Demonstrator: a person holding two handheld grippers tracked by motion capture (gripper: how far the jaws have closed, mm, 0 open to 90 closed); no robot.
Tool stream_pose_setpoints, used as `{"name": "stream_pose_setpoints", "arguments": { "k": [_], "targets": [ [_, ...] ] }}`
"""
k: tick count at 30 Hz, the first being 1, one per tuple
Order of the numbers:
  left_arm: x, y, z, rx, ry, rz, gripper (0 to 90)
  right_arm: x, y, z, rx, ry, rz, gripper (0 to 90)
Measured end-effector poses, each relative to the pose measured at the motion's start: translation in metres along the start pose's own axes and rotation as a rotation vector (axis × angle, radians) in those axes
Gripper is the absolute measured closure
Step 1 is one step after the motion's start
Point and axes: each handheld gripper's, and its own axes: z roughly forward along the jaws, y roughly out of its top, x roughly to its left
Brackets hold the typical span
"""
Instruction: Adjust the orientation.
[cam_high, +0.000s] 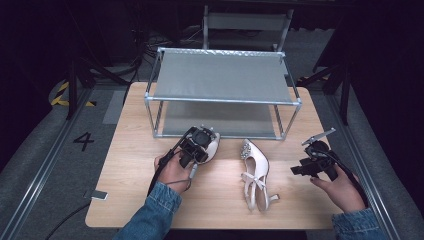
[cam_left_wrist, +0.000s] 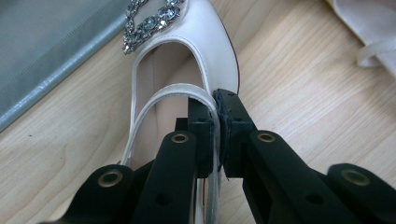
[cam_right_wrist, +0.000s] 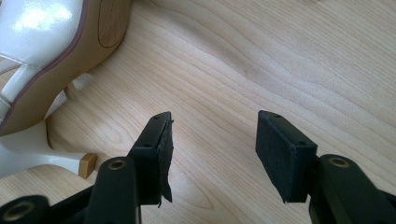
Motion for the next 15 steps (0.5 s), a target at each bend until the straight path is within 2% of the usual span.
{"name": "stream_pose_setpoints", "arguments": {
  "k": [5,12,15],
  "targets": [
    [0.006,0.005,-0.005,-0.039,0.007,-0.027,85.4,0.000,0.000,0.001,0.003,0.001,0.000,46.4],
    [0.018,0.014,-0.009,-0.102,0.059,-0.049,85.3,-0.001,0.000,0.003,0.006,0.004,0.001,46.4],
    [0.025,0.018,-0.008,-0.129,0.058,-0.072,85.3,-0.001,0.001,0.004,0.009,0.004,-0.001,46.4]
  ]
}}
